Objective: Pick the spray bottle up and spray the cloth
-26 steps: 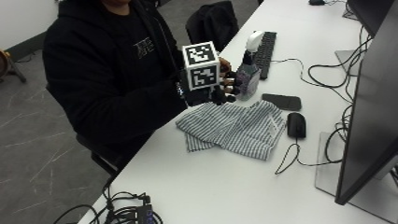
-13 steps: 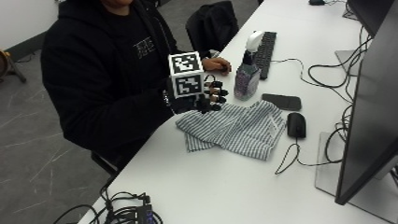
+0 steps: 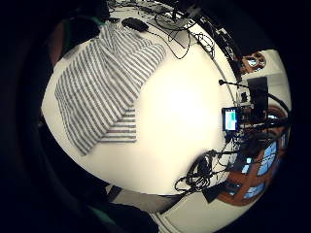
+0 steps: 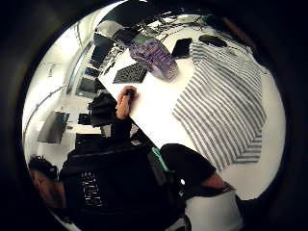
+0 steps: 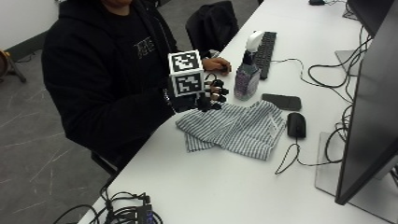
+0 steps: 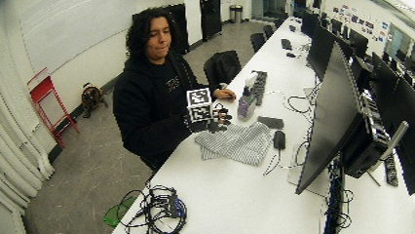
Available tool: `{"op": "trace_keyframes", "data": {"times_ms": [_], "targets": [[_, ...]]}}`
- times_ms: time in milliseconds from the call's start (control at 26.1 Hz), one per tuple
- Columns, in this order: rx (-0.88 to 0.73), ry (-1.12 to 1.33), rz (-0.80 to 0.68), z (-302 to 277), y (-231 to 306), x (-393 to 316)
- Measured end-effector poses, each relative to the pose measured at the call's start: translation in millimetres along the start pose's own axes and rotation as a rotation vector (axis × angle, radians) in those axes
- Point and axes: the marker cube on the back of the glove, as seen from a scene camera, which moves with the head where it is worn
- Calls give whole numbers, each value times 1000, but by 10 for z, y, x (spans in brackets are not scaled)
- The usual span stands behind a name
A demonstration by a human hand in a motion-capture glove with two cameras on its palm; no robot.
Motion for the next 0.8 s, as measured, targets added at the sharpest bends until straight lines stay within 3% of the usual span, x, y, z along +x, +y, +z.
{"op": "trace_keyframes", "data": {"times_ms": [383,575,804], "targets": [[10,-1,12,-14,17,18],[47,-6,61,47,-297,68],[-21,-17,16,100,59,2]]}}
